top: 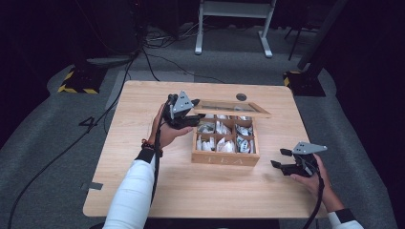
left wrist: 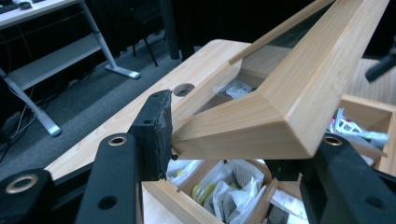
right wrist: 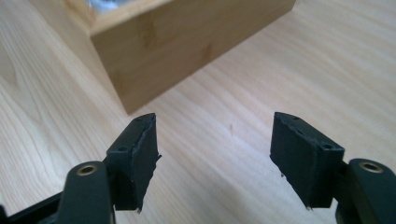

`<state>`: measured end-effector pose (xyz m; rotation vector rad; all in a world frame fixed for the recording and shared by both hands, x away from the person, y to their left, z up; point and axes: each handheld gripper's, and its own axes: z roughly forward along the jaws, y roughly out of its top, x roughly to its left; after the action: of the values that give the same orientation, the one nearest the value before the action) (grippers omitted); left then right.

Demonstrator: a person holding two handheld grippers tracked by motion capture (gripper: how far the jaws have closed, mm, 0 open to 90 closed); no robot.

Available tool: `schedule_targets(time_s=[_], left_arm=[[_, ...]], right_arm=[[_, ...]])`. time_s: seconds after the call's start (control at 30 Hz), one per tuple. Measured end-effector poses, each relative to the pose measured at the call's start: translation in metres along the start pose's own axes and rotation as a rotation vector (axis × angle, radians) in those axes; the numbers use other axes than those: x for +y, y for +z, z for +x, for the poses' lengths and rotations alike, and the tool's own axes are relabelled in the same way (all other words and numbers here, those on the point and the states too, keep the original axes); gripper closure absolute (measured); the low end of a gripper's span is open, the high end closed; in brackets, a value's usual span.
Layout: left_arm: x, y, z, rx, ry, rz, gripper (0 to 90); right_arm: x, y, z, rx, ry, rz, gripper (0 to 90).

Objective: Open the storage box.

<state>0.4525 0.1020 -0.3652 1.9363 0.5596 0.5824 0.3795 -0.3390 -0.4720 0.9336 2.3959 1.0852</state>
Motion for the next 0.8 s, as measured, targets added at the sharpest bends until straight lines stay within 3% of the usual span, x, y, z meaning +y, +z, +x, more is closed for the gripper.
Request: schedule_targets(time_s=[0.2, 0.4, 0.8], left_arm=[[0.004, 0.001, 0.004, -0.016, -0.008, 0.003, 50.1], [0.011, 0.002, 0.011, -0.02, -0.019, -0.008, 51.3], [0.018, 0.006, 0.02, -0.016, -0.046, -0.029, 51.7]], right_arm=[[-0.012, 0.004, 0.0, 0.003, 0.004, 0.022, 31.3], [-0.018, 0.005, -0.006, -0.009, 0.063, -0.002, 29.3], [-0.024, 0.012, -0.008, -0.027, 0.071, -0.007, 29.3]])
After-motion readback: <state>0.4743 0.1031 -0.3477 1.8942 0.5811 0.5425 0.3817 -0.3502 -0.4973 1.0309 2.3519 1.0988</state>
